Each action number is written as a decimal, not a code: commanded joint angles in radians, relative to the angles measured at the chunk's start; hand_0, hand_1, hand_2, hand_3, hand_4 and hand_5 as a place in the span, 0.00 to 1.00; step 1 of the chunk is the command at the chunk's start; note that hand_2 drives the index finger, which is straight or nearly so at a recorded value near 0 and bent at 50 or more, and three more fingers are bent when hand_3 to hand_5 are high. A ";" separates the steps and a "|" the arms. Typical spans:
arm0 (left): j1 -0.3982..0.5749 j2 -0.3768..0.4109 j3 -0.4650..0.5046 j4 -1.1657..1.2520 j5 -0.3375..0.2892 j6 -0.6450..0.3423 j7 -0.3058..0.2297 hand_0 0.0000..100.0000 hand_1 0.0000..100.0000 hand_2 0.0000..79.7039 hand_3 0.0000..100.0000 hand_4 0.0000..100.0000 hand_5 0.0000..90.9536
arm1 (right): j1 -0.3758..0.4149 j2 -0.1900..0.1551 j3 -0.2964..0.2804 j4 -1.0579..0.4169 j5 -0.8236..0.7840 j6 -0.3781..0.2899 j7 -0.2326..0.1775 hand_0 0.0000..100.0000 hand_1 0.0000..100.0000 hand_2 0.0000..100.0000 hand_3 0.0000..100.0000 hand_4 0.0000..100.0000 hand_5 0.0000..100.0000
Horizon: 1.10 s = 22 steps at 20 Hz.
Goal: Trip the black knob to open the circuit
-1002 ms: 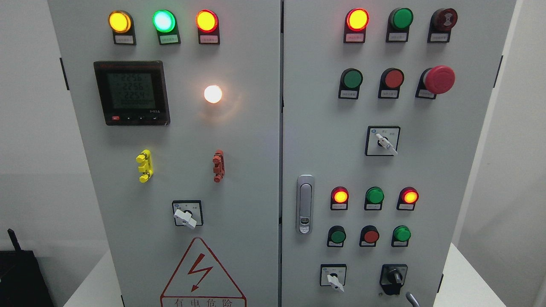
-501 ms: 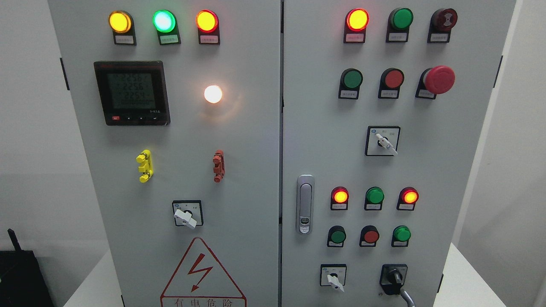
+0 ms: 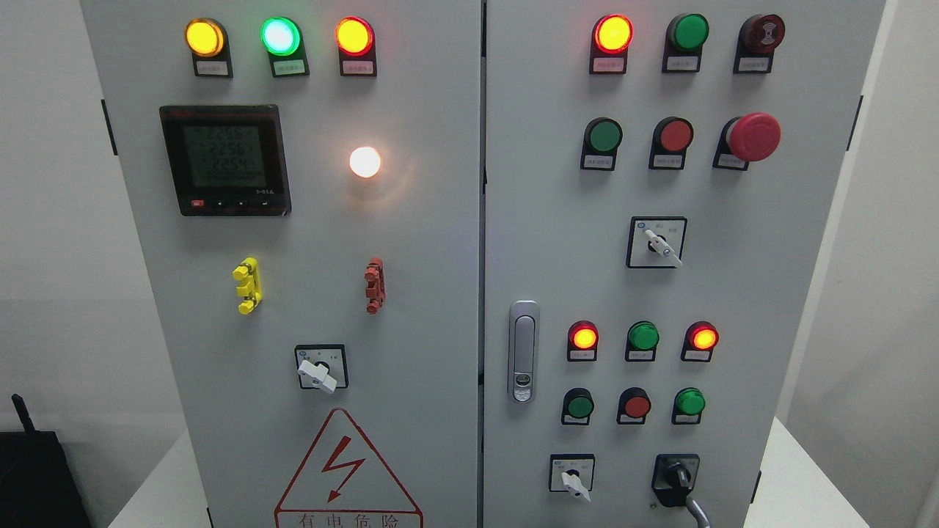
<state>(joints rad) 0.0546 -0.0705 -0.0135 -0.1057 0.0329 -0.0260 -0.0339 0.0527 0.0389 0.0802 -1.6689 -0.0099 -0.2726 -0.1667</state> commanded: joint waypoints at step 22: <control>-0.002 -0.002 0.001 0.000 0.002 -0.003 0.000 0.12 0.39 0.00 0.00 0.00 0.00 | -0.031 0.002 0.030 0.003 0.004 -0.007 0.010 0.12 0.22 0.00 1.00 1.00 1.00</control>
<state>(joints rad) 0.0546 -0.0705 -0.0135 -0.1057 0.0329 -0.0260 -0.0339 0.0367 0.0389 0.0916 -1.6502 -0.0099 -0.2726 -0.1656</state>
